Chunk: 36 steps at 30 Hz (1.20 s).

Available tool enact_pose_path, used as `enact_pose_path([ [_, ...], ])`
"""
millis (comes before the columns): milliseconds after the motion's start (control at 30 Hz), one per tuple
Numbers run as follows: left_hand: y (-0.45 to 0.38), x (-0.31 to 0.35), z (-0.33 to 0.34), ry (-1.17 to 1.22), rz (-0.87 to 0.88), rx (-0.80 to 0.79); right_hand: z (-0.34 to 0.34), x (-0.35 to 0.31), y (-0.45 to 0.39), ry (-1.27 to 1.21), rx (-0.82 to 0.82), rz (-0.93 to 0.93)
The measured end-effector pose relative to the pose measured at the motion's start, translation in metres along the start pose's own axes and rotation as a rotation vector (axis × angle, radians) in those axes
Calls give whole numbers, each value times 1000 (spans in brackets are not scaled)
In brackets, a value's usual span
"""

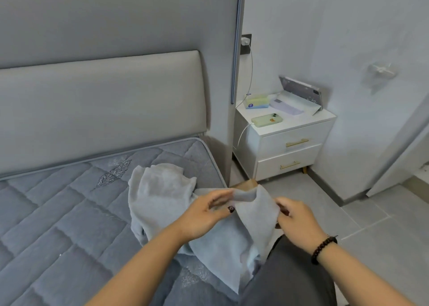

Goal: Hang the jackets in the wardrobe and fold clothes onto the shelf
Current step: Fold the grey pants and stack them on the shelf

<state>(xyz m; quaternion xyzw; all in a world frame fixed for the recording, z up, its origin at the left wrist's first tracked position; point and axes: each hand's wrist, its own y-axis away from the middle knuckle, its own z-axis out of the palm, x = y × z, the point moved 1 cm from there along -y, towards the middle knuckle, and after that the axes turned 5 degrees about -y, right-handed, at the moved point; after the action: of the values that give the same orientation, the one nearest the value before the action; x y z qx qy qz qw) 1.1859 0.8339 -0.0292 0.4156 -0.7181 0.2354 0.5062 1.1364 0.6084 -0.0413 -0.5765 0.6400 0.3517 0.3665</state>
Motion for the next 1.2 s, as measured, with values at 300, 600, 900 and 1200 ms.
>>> enact_pose_path([
  [300,46,-130,-40,-714,-658,317,-12,13,-19,-119,369,221],
  [600,41,-137,-56,651,-733,554,42,9,-17,-47,272,262],
  [900,11,-7,-38,1035,-401,348,66,-36,-6,-46,-89,-211],
  [1200,-9,125,7,607,-130,54,-2,-50,0,-236,73,-163],
])
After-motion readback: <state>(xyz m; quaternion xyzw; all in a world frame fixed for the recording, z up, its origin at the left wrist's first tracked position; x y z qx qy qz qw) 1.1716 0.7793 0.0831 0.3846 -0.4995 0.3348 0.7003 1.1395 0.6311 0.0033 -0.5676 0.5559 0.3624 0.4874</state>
